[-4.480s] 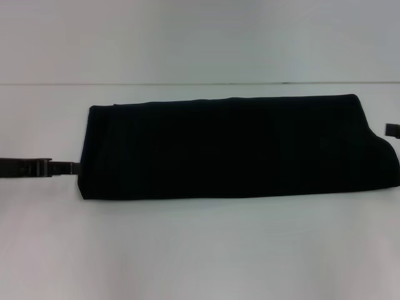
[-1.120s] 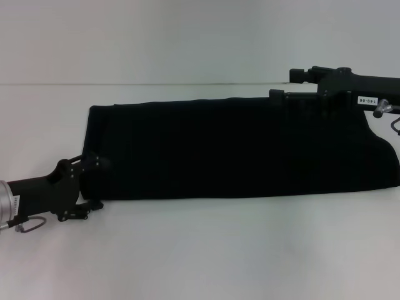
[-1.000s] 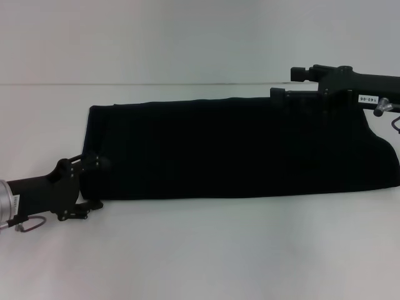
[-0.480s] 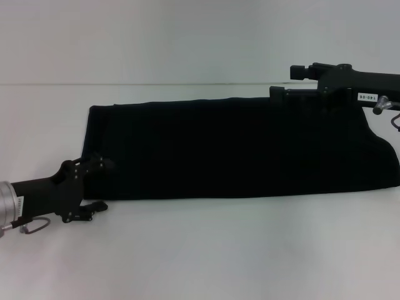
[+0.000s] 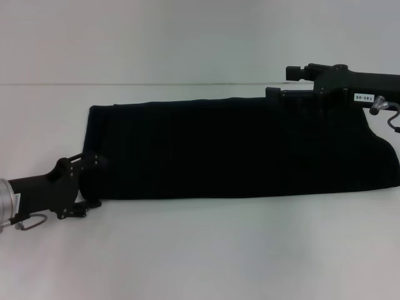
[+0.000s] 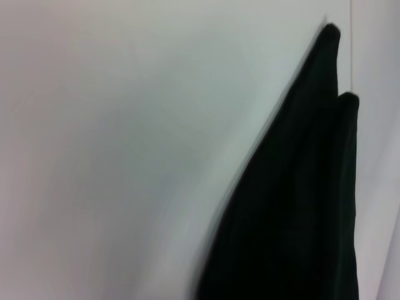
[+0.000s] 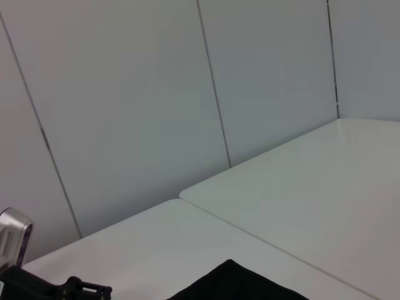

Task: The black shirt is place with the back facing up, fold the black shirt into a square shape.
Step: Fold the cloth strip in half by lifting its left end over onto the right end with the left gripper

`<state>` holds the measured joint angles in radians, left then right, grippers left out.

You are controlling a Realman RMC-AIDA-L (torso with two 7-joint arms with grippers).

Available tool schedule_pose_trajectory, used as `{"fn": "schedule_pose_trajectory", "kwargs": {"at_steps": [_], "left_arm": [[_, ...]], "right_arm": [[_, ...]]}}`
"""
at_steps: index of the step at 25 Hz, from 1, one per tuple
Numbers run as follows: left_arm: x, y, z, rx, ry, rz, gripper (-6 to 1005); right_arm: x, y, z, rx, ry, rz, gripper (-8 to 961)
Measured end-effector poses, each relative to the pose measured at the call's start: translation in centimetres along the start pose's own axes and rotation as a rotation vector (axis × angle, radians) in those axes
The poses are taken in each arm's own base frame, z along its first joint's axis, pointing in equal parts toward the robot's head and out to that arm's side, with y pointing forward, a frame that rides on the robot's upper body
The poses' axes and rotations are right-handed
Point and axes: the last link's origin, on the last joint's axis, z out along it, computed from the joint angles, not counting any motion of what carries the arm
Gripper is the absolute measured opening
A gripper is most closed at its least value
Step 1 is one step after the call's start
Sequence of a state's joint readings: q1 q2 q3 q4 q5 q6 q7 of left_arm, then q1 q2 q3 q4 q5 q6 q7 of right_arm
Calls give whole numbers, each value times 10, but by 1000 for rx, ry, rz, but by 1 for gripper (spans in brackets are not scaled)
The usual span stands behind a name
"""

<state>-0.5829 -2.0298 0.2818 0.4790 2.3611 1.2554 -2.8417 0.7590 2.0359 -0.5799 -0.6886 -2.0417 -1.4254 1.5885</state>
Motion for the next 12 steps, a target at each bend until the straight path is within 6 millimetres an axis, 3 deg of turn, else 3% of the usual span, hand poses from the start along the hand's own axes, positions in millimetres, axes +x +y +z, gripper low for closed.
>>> {"fn": "schedule_pose_trajectory", "kwargs": {"at_steps": [12], "left_arm": [[9,15,3,8,21,76,963]], "right_arm": [[0,1,0,-5,-2,3,899]]}}
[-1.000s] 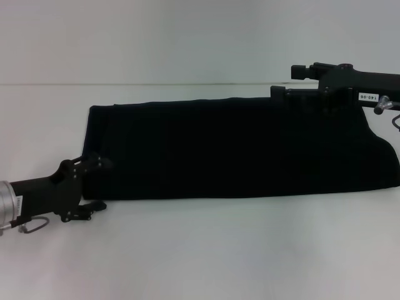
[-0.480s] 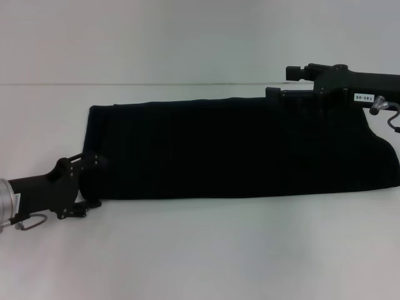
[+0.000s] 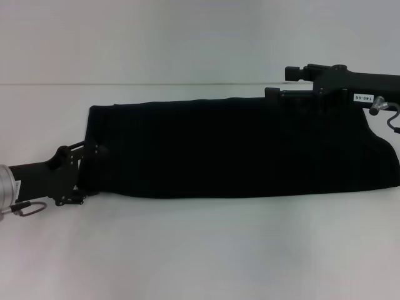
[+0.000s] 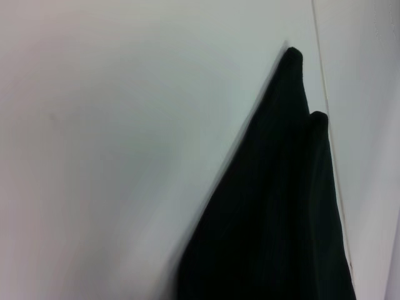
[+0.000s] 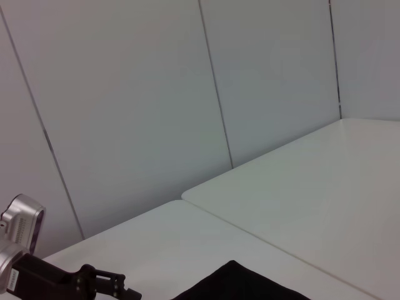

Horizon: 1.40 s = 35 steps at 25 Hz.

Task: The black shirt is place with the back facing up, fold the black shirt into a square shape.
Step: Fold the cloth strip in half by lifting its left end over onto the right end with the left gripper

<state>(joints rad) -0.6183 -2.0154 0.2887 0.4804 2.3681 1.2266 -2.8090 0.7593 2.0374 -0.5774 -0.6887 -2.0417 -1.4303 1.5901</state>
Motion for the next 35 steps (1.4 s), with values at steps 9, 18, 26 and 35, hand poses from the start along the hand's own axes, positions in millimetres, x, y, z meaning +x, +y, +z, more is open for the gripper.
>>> {"fn": "schedule_pose_trajectory", "kwargs": {"at_steps": [9,18,26,35], "left_arm": [[1,2,1,7,-1,57,963],[-6,6,-1,-16,-59,45,964],[-15,-3,-6,-18,-104,6,963],[-19,-8,-3,-13,-100,-13,964]], "right_arm": [[-1,-1,-1,2,1,-3,900],[-2,-1,-1,4,-2,-5,900],[-4,-1,-1,4,-9,-12,900],[-11,0,3,-6,-18,-26,900]]}}
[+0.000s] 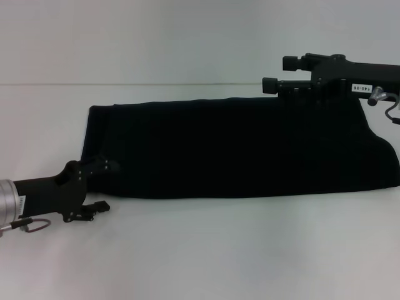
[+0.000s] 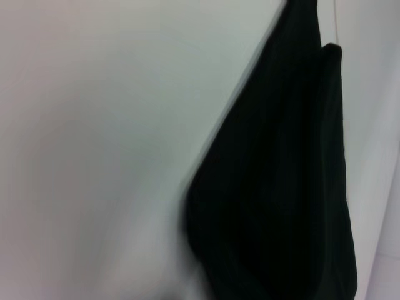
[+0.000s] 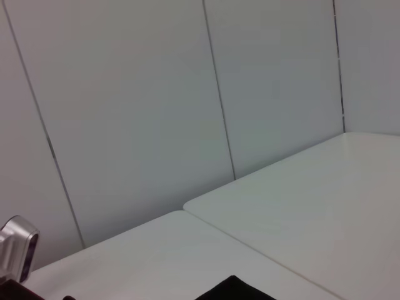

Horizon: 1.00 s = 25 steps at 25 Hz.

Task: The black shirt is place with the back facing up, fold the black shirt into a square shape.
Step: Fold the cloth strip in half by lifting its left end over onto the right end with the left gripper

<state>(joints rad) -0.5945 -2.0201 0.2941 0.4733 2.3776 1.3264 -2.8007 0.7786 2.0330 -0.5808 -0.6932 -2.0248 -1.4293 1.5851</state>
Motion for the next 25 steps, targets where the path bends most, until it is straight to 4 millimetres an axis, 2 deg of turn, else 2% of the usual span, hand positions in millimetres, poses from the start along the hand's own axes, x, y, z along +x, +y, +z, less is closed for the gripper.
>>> {"fn": "schedule_pose_trajectory", "kwargs": {"at_steps": [15,25], "left_arm": [[18,1,-1,33,105,26,963],[23,7,0,34,123,63,960]], "right_arm": [[-3,1,2,-5,-11,2,901],[-5,1,2,-6,-12,-1,901]]}}
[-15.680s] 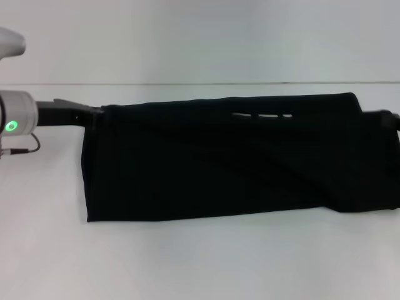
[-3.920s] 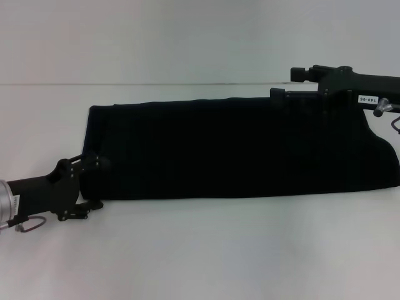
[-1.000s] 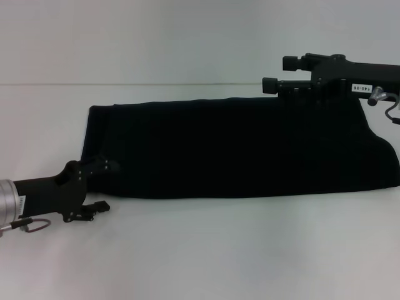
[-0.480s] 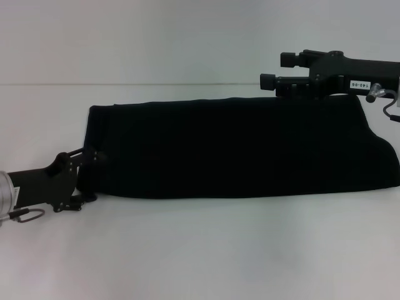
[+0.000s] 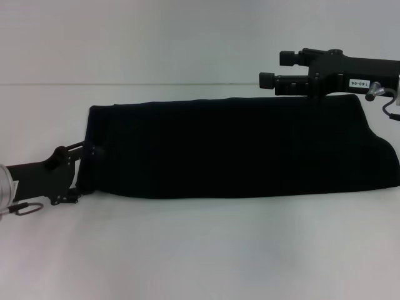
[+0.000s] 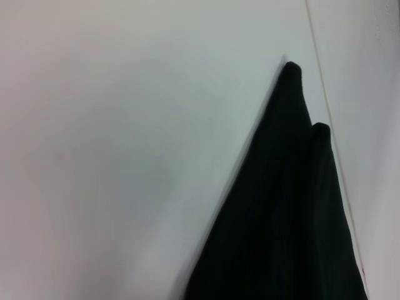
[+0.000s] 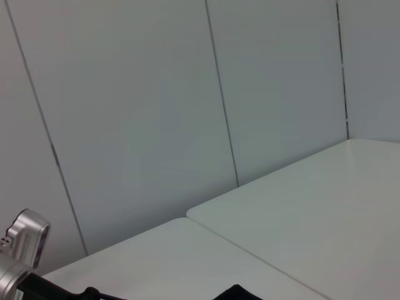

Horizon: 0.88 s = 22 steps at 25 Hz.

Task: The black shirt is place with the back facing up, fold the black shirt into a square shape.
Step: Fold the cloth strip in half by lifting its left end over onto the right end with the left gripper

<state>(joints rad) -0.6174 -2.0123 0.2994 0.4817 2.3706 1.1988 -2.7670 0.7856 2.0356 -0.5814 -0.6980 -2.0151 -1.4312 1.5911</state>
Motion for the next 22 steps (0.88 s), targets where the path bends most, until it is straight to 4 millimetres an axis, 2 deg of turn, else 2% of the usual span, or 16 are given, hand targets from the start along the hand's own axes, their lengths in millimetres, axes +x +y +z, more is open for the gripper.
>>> {"fn": "schedule_pose_trajectory", "kwargs": {"at_steps": [22], "left_arm": [[3,9,2,4,-13,148,912]], "right_arm": [[-3,0,1,-1,-1,-3,900]]}}
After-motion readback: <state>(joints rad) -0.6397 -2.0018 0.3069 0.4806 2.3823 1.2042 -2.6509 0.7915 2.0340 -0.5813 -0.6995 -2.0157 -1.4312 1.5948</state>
